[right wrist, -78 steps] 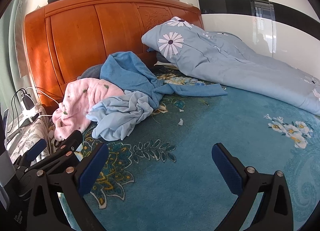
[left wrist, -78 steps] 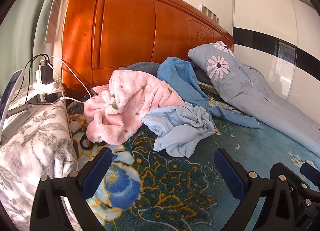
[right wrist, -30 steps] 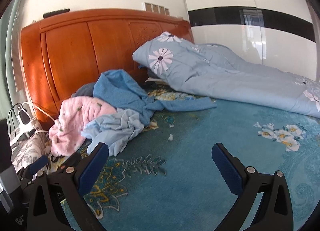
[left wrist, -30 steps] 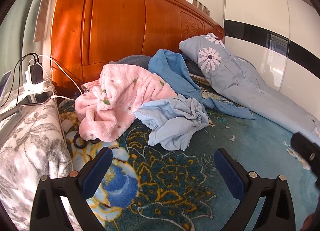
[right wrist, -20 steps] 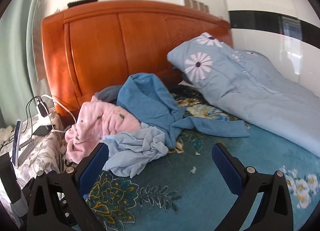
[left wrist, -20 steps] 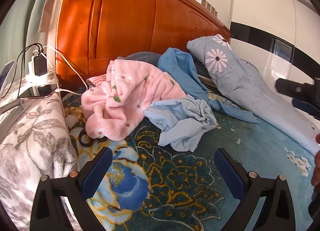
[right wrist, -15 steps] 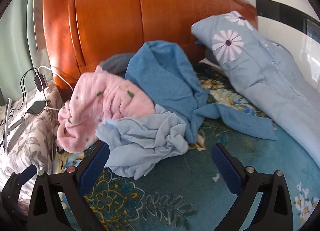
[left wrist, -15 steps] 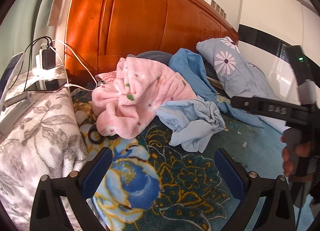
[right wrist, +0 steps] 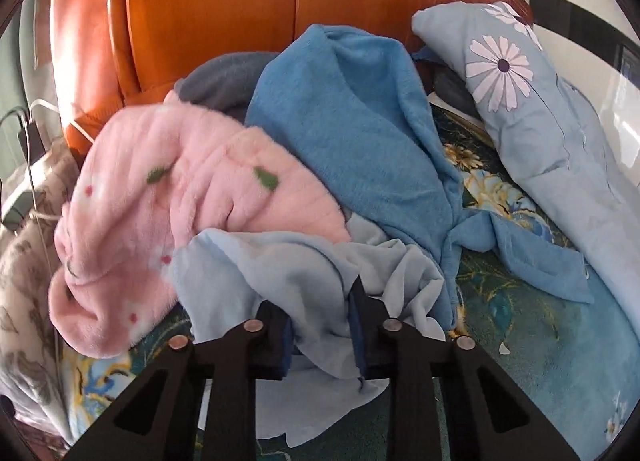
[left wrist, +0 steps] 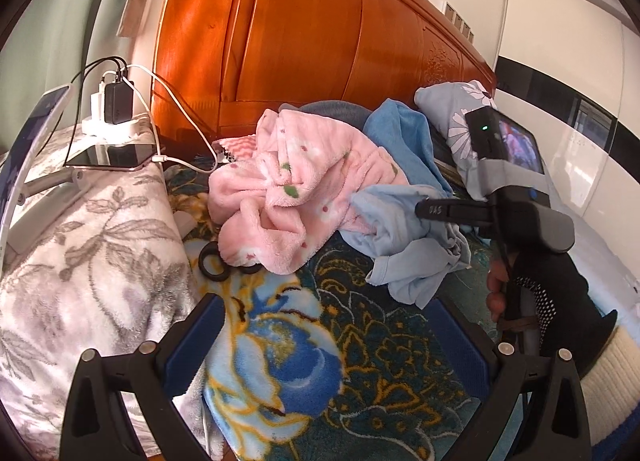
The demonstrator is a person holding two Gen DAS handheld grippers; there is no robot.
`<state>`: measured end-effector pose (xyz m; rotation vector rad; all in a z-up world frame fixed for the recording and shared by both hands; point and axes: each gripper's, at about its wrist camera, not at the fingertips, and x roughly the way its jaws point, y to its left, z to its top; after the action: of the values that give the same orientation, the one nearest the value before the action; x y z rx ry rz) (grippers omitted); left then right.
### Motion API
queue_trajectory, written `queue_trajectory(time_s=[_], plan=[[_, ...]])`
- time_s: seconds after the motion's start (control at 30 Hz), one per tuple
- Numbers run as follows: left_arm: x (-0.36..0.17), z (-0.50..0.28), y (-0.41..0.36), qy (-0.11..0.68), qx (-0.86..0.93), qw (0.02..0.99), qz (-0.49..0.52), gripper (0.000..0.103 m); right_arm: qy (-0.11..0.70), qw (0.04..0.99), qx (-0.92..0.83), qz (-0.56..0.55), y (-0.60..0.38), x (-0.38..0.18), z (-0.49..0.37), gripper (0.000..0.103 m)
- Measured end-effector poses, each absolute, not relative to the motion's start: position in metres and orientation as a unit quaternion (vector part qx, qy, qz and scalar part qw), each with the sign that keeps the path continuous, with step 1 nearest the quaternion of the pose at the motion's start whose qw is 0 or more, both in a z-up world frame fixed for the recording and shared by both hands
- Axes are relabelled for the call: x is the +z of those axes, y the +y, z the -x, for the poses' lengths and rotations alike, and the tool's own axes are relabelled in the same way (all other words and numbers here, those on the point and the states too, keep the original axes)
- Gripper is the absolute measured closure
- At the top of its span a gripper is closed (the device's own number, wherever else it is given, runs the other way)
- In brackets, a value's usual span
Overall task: Fold clothes
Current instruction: 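Grasp the light-blue shirt in the pile with the right gripper, then pull the light-blue shirt out and drop it on the open blanket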
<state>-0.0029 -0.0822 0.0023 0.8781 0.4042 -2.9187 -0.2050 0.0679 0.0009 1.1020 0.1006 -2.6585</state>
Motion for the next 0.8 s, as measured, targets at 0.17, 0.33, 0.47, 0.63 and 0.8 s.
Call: queue_trajectory(time_s=[0.17,0.33,0.47,0.63,0.8], plan=[[0.001,0.003,-0.080,0.132,-0.948,0.031,-0.289,0.000,-0.044,0.137,-0.930,-0.339,0.116,0.044,0.186,0.088],[0.002,0.003,-0.075,0.138,-0.946,0.016,-0.293,0.000,-0.073,0.138,-0.943,-0.295,0.145,0.085,0.161,0.089],[0.002,0.004,-0.067,0.129,-0.947,0.010,-0.295,0.000,-0.080,0.130,-0.953,-0.263,0.174,0.120,0.128,0.089],[0.003,0.005,-0.053,0.126,-0.945,-0.013,-0.300,0.000,-0.087,0.094,-0.963,-0.236,0.232,0.168,0.065,0.089],[0.007,0.004,-0.027,0.135,-0.941,-0.064,-0.303,0.000,-0.054,0.034,-0.972,-0.228,0.286,0.213,-0.020,0.089]])
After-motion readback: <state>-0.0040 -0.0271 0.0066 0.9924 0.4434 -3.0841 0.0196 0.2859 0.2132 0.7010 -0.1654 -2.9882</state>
